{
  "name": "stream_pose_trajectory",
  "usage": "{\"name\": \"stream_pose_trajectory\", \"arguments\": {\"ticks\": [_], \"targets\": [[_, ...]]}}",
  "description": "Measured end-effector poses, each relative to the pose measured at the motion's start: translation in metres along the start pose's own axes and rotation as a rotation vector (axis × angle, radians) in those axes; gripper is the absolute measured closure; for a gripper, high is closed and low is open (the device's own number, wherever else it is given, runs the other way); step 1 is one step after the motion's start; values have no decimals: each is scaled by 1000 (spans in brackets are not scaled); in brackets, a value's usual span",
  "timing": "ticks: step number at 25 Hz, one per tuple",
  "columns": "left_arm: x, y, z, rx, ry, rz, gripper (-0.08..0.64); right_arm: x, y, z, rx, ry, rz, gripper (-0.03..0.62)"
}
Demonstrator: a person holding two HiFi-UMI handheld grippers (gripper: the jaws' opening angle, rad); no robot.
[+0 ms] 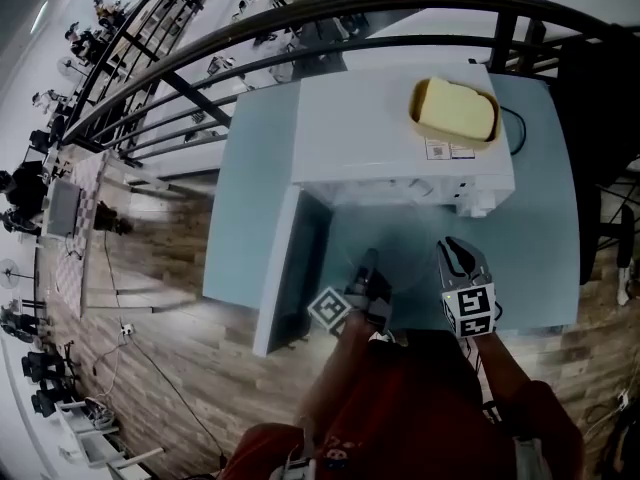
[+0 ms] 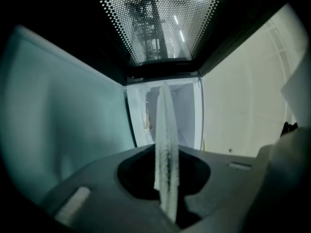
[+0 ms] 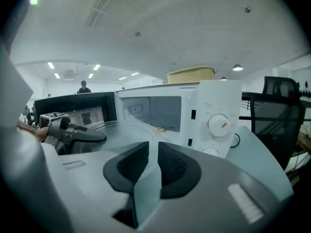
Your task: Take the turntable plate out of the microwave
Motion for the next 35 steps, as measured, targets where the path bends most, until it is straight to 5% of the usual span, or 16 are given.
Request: {"name": "stream_pose_trajectory", "arguments": {"ticks": [16,35], "targets": [[-77,3,-57,41,82,13,538,-54,-15,76,46,99,-124,535],[-122,20,-104,92,144,68,538,-129,-21,106,70,264,-291,537]]}}
Point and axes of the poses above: the fingertips, and each gripper's own axes: x forward along the fingers, z to its left, y out of its underside, the point moved 5 cm from there along -x, backward along the fingers, and after that the axes turned 13 degrees about z, right-handed, at the moved point
